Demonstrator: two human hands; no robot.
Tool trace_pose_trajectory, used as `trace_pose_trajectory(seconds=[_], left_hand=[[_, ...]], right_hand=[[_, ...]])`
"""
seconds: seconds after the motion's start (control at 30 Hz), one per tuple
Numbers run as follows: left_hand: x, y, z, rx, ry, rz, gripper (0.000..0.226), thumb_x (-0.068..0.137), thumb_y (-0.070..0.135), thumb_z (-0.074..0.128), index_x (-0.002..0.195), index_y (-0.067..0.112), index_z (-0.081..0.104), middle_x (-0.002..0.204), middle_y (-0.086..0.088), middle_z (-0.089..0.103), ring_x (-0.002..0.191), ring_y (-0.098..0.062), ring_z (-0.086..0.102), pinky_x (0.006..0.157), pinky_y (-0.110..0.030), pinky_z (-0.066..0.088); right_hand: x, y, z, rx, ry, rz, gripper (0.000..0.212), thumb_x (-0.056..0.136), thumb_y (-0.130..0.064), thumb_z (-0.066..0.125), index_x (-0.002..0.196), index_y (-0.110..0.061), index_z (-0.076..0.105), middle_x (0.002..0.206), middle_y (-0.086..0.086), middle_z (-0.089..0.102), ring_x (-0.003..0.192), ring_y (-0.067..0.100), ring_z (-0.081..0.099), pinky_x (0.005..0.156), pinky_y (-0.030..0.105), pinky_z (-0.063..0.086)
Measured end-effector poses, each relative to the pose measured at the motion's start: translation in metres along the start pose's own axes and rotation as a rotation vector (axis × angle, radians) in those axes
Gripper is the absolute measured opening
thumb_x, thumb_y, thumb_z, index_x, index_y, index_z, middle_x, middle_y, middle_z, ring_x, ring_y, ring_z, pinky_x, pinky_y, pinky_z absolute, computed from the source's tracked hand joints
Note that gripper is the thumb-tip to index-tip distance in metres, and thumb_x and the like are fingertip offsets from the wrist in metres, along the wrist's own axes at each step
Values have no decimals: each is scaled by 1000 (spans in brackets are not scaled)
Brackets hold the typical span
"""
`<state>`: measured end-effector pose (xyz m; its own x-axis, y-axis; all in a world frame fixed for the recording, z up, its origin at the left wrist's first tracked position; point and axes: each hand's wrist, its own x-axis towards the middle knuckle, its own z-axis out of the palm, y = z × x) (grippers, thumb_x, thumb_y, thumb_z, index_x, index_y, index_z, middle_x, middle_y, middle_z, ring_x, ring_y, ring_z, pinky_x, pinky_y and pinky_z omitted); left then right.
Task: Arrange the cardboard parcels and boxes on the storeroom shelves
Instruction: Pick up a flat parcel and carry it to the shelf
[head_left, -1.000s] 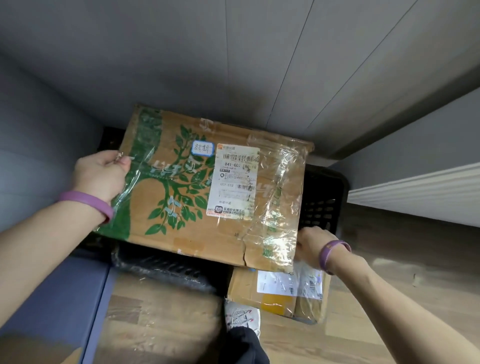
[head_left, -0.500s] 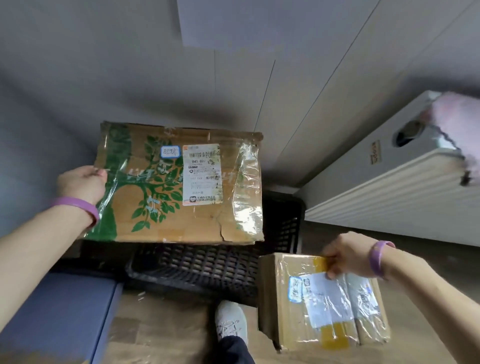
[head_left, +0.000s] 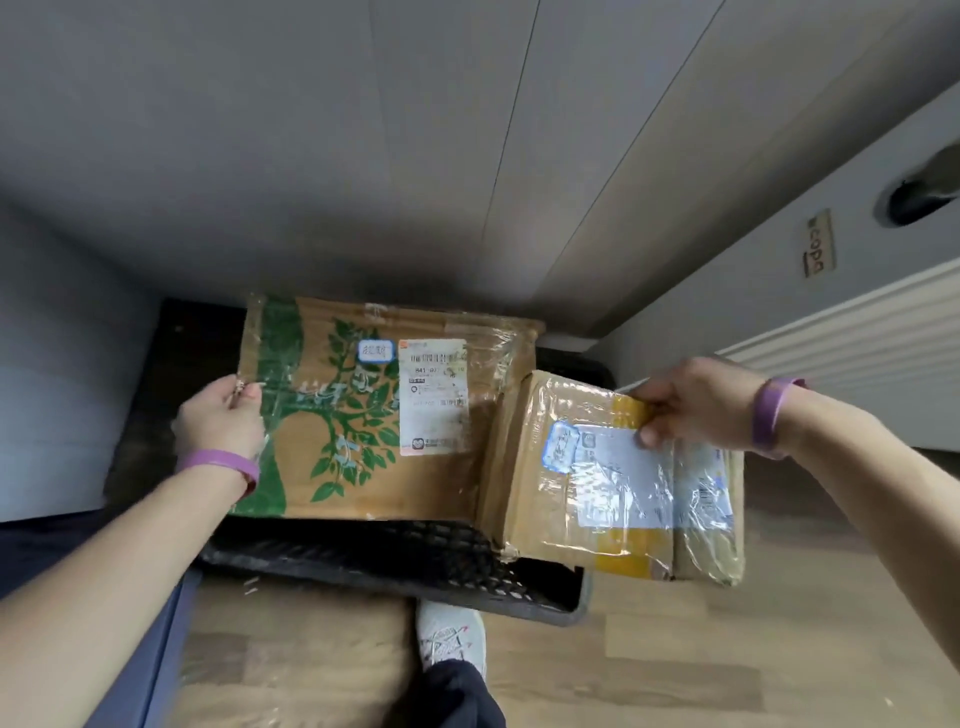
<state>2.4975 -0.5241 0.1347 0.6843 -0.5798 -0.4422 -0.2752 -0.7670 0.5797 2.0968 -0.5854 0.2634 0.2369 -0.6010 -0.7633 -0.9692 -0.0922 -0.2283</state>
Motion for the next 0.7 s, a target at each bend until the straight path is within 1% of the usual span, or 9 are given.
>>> trace_pose_trajectory(seconds=[0.07,0.1,0.13,0.2,0.3,0.37,0.47,0.57,0.7], left_hand=[[0,-5,15,-15,-39,-20,29,102,20,54,127,10,67,126,-12,67,115,-34,60,88,-30,40],[-1,-8,23,-12,-58,-24,29,103,19,54,127,9,67,127,-13,66,116,-34,60,88,-30,39],[-1,-9,29,-5,-75,-23,29,103,18,54,126,8,67,127,-14,66,116,-35,59,89,-32,41],[2,-15,40,24,-102,-17,27,102,18,55,125,9,68,126,-14,67,115,-36,60,94,-37,45],[13,-33,56,69,-116,-14,25,102,20,55,122,13,69,122,-12,69,109,-38,62,96,-44,49],[21,-48,70,62,-117,-23,24,102,19,56,120,14,70,118,-12,70,106,-38,63,96,-45,50],[31,-71,91,37,-108,-55,25,101,19,57,122,14,70,120,-12,70,108,-38,63,97,-45,50],[44,-103,118,9,-79,-83,24,101,14,57,122,10,70,119,-16,70,109,-39,62,98,-43,48],[61,-138,141,-12,-14,-109,26,101,14,56,124,11,69,120,-17,69,111,-40,61,100,-44,48]], right_hand=[[19,-9,1,57,-5,-5,10,87,-30,75,85,-36,67,81,-6,70,80,17,62,75,27,48],[29,-14,3,63,-7,-14,6,86,-33,75,89,-30,70,84,-3,71,82,19,63,77,29,49],[39,-19,7,52,-14,-25,14,86,-36,75,90,-23,71,86,1,71,82,21,63,77,30,50],[59,-28,18,20,-35,-29,24,84,-42,74,88,-19,70,85,3,70,82,23,62,76,33,51],[84,-42,40,8,-60,-44,21,84,-43,73,85,-23,67,85,-2,67,84,19,62,77,32,51],[101,-47,58,16,-77,-53,17,86,-42,71,89,-26,68,86,-5,66,85,17,61,77,32,52],[125,-46,88,36,-82,-65,10,89,-40,70,90,-30,66,82,-10,61,82,14,59,73,30,50],[156,-36,127,37,-102,-39,15,90,-41,68,98,-28,69,91,-8,66,87,15,62,78,34,54],[185,-18,176,37,-137,-9,20,90,-42,67,107,-33,70,98,-10,66,92,15,62,77,33,52]])
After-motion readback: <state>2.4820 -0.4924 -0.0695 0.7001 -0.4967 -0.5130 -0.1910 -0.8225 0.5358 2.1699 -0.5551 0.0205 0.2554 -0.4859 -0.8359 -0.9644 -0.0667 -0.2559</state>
